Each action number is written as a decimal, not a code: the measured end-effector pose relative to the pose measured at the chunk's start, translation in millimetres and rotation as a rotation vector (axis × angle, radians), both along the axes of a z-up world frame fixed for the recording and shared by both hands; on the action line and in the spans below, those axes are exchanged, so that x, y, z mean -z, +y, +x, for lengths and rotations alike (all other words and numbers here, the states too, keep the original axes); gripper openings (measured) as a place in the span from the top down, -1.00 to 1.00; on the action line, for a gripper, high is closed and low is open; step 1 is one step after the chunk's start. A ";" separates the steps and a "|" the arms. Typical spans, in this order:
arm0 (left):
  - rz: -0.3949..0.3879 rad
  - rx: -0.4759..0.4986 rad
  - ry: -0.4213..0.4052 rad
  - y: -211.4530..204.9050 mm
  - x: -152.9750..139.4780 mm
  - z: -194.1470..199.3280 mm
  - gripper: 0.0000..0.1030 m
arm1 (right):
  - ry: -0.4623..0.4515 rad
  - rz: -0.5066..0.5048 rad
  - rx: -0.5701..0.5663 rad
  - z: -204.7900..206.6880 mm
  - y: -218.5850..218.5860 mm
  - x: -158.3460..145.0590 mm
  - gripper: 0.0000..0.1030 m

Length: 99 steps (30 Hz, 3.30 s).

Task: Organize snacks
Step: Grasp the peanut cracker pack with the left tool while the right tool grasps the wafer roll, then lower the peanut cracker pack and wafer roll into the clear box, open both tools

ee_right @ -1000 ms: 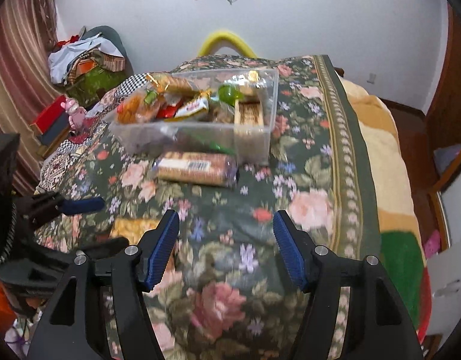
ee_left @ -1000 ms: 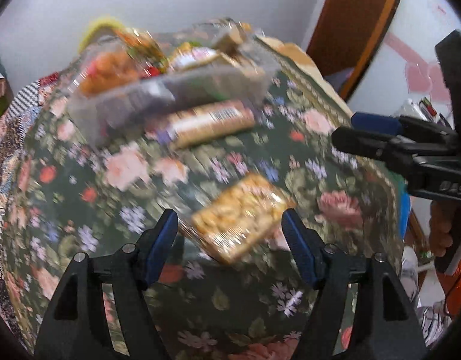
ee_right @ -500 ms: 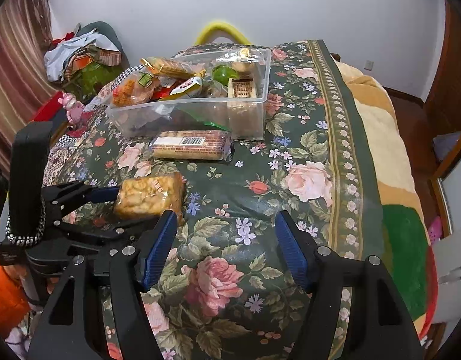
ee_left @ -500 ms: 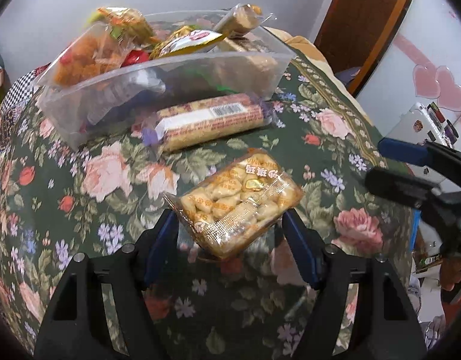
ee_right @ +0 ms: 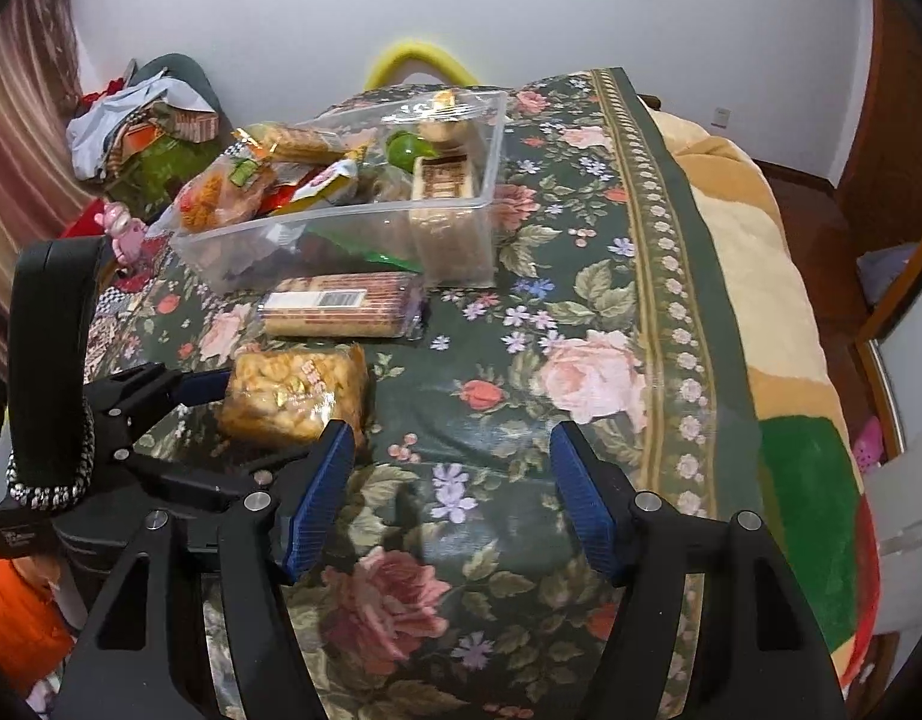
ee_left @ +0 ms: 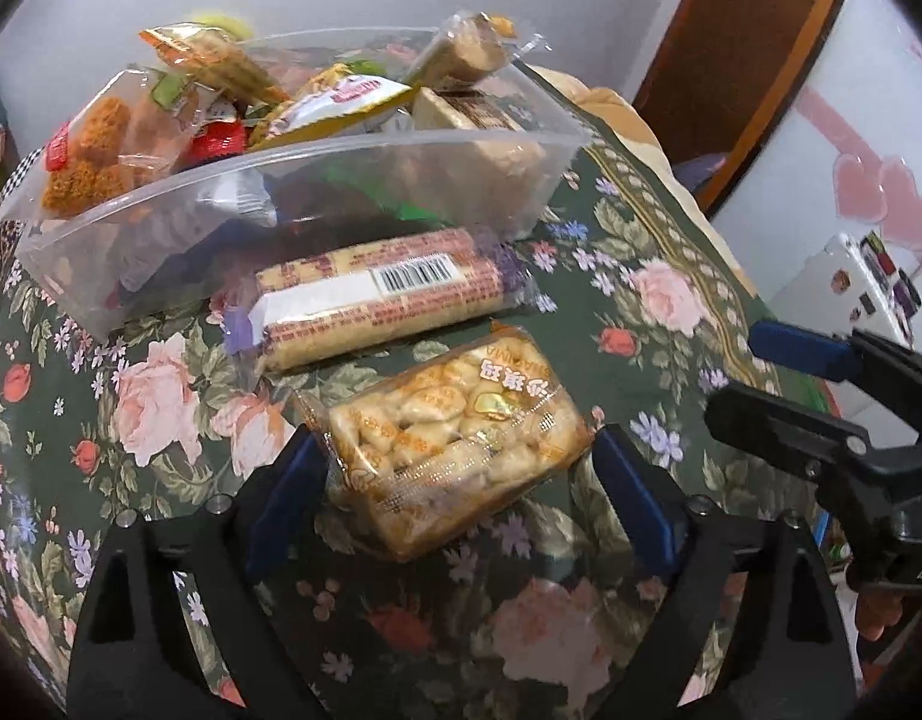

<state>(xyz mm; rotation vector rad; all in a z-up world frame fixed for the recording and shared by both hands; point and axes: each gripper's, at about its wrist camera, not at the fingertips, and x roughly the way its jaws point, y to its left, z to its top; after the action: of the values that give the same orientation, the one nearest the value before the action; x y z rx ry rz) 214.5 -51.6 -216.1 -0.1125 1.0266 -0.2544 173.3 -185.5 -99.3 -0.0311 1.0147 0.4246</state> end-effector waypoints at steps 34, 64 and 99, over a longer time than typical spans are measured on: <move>-0.011 -0.240 -0.097 131.2 -17.9 -65.6 -0.50 | 0.031 -0.077 -0.277 12.2 108.7 18.9 0.19; -0.044 -0.267 -0.078 149.1 -11.5 -75.1 -0.50 | -0.002 -0.153 -0.411 18.2 145.2 31.9 0.18; -0.051 -0.135 -0.275 84.2 -120.3 50.6 -0.50 | -0.284 0.022 -0.047 70.9 70.6 -66.7 0.18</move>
<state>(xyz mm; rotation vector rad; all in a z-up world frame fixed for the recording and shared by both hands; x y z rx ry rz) 265.1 32.6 -95.7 -0.1868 0.7358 -0.1675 244.2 -114.9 -32.6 -0.0930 0.7308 0.4606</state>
